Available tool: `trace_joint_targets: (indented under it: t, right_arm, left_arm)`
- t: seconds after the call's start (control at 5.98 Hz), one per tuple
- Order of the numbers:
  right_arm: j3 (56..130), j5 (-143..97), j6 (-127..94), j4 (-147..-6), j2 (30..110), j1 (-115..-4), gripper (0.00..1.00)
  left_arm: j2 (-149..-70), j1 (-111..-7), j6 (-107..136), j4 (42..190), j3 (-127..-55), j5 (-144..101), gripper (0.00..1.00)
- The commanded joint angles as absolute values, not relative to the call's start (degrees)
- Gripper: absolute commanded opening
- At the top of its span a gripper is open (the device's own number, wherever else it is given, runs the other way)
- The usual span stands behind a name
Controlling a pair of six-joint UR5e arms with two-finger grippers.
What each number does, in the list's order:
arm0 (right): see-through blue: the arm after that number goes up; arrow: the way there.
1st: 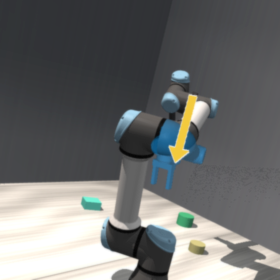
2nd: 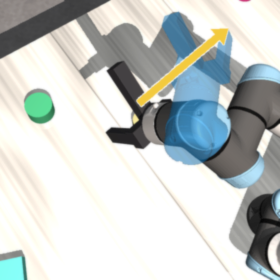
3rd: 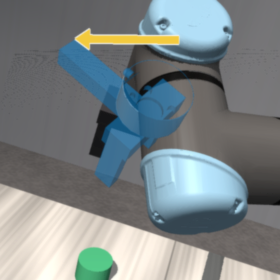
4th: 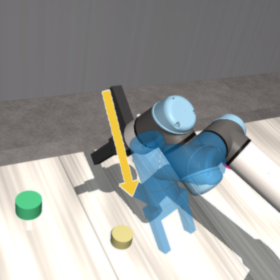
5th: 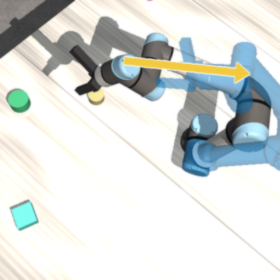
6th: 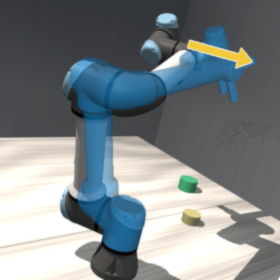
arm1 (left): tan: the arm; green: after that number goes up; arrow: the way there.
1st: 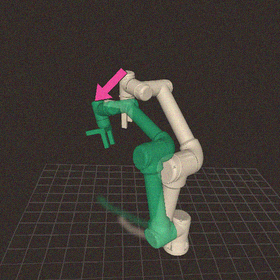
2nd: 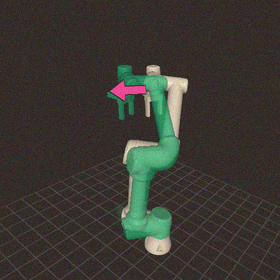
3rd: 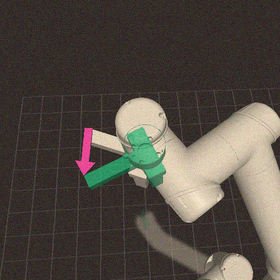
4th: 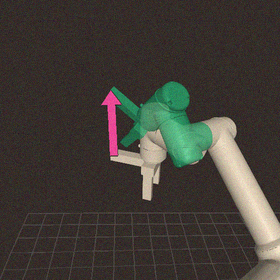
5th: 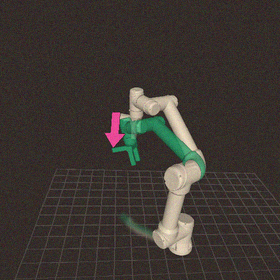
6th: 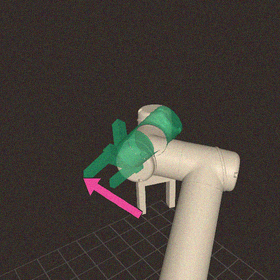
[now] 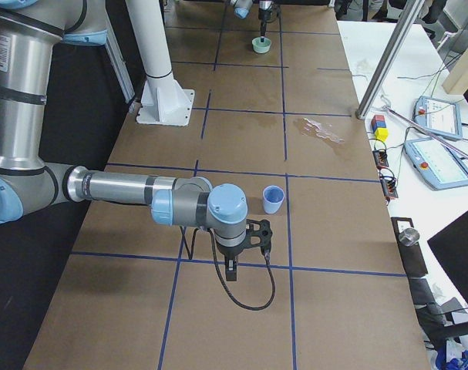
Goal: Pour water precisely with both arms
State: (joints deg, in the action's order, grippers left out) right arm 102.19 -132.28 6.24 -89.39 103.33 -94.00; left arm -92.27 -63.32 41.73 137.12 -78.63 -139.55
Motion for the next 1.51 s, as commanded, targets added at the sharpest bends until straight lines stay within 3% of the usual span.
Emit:
trace_joint_targets:
  t: [0.0, 0.33, 0.67, 1.17, 1.34]
  right_arm:
    - [102.2, -132.3, 6.3, -89.3, 103.3, -94.0, 1.0]
    - [102.2, -132.3, 6.4, -89.3, 103.2, -93.9, 1.0]
    - [102.2, -132.3, 6.4, -89.3, 103.2, -93.8, 1.0]
    - [102.1, -132.3, 6.1, -88.2, 103.2, -93.7, 1.0]
    - [102.1, -132.2, 6.1, -88.2, 103.2, -93.7, 1.0]
  left_arm:
    - [-92.0, -66.7, 41.2, 136.7, -79.6, -139.6, 1.0]
    - [-91.8, -71.3, 32.8, 133.7, -80.0, -139.7, 1.0]
    - [-92.0, -78.8, 12.9, 120.0, -80.7, -139.5, 1.0]
    - [-92.1, -86.8, -7.3, 85.6, -95.8, -134.1, 1.0]
    - [-91.8, -88.8, -10.1, 82.0, -97.0, -132.6, 1.0]
